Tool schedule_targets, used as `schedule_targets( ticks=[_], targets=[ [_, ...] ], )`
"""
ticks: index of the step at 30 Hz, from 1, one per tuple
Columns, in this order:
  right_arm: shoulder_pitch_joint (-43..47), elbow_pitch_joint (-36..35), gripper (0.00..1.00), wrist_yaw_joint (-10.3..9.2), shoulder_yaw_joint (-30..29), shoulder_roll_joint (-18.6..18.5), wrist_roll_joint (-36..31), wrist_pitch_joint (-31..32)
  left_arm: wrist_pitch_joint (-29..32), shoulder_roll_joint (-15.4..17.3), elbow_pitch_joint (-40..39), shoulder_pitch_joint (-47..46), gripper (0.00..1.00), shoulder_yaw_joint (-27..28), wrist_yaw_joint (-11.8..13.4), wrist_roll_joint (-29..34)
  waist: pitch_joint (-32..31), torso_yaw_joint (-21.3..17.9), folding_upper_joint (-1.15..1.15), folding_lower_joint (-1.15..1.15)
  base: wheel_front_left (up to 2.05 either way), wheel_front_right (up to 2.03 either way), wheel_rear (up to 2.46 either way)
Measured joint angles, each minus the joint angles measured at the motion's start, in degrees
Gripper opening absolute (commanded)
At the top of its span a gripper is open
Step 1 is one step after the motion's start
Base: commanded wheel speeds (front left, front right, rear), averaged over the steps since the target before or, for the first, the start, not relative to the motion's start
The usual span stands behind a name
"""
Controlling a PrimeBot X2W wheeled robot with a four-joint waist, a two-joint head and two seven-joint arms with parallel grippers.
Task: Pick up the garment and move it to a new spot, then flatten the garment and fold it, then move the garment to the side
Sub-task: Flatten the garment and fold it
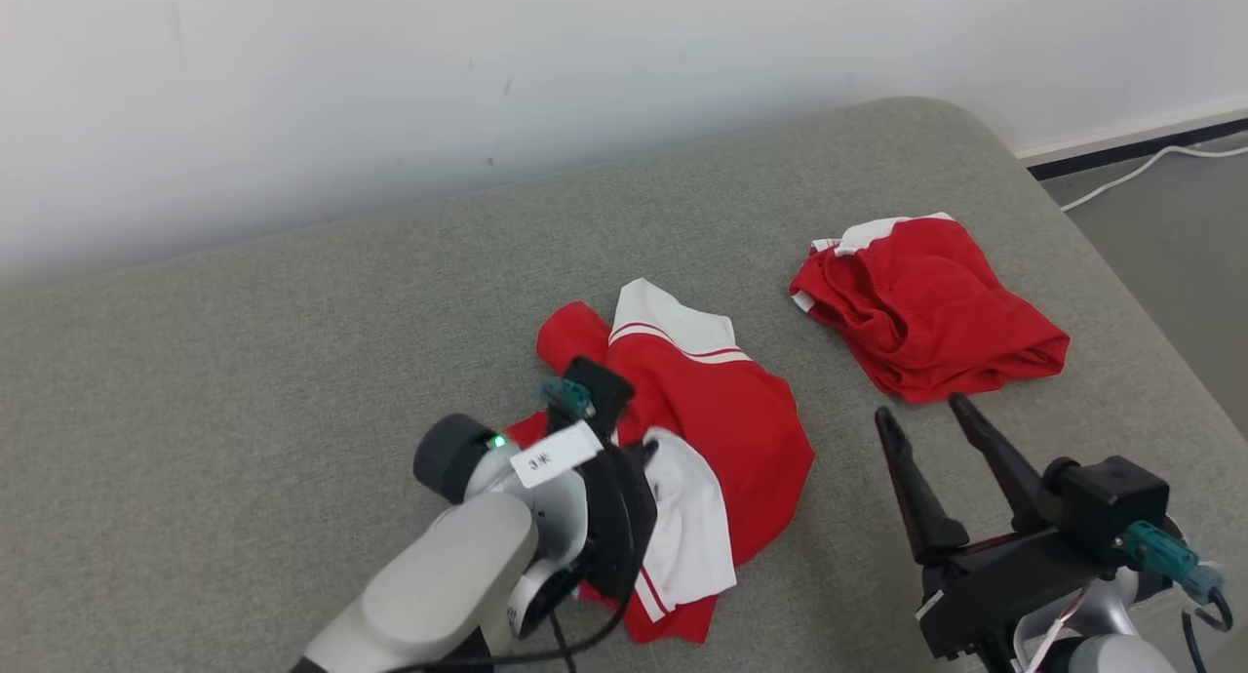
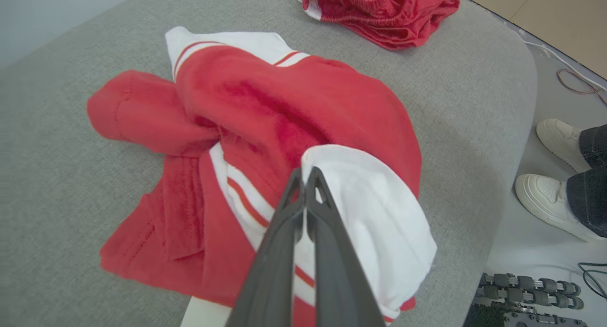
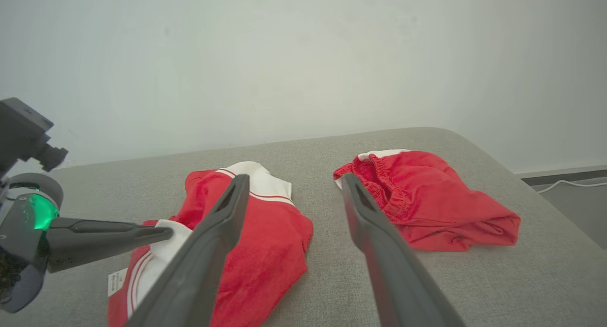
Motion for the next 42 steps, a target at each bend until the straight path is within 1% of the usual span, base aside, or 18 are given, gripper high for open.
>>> schedule_targets(
  ticks=[2,6,8,10,14,18,24,25,29,36,42],
  targets=[
    [0.04,-0.24,1.00,-0.42,-0.59,-0.09,0.01,-0.25,-2.03,-0.10,-0.41,-0.99,0.00,1.89,1.48,-0.30,0.07,0.28,0.00,0.00,0.00,0.00,0.00],
    [0.08,-0.21,1.00,-0.47,-0.81,-0.08,0.12,-0.34,-6.94,-0.10,-1.33,-5.54,0.00,7.02,4.47,-0.49,0.07,1.14,0.00,0.00,0.00,0.00,0.00],
    [0.08,-0.09,1.00,-0.48,-0.80,-0.07,0.13,-0.57,-9.23,-0.09,-2.03,-7.45,0.00,8.81,4.97,-0.49,-0.04,1.66,0.00,0.00,0.00,0.00,0.00],
    [0.07,0.22,1.00,-0.48,-0.70,-0.04,0.18,-0.66,-10.72,0.20,-2.36,-8.76,0.00,9.48,5.46,-0.40,-0.25,2.18,0.00,0.00,0.00,0.00,0.00],
    [0.06,0.54,1.00,-0.47,-0.48,0.04,0.19,-0.73,-12.51,0.91,-2.60,-9.54,0.00,10.45,5.46,-0.33,-0.74,2.84,0.00,0.00,0.00,0.00,0.00],
    [0.05,0.74,1.00,-0.47,-0.18,0.11,0.18,-0.73,-14.77,3.08,-2.48,-11.01,0.00,12.02,6.47,0.23,-1.56,3.42,0.00,0.00,0.00,0.00,0.00],
    [0.08,0.82,1.00,-0.47,-0.11,0.09,0.19,-0.73,-19.09,6.79,-3.22,-12.25,0.00,16.97,8.51,0.38,-2.50,3.81,0.00,-0.01,0.00,0.00,0.00],
    [0.10,0.82,1.00,-0.47,-0.16,0.07,0.26,-0.74,-20.40,7.93,-3.38,-12.74,0.00,18.58,9.00,0.71,-2.69,3.89,0.00,0.00,0.00,0.00,0.00],
    [0.27,0.79,1.00,-0.47,-0.14,0.05,0.27,-0.74,-21.94,10.14,-2.77,-12.69,0.00,20.53,9.46,1.23,-3.05,4.03,0.00,0.00,0.00,0.00,0.00],
    [0.95,0.63,1.00,-0.45,0.44,0.03,0.26,-0.69,-23.41,14.36,2.56,-11.78,0.00,22.98,9.48,3.49,-3.39,3.93,0.00,0.00,0.00,0.00,0.00],
    [0.98,0.74,1.00,-0.35,1.32,0.03,0.25,-0.43,-23.81,16.92,9.17,-10.84,0.00,27.14,9.48,6.86,-3.65,3.40,0.00,-0.01,0.00,0.00,0.00]
  ],
)
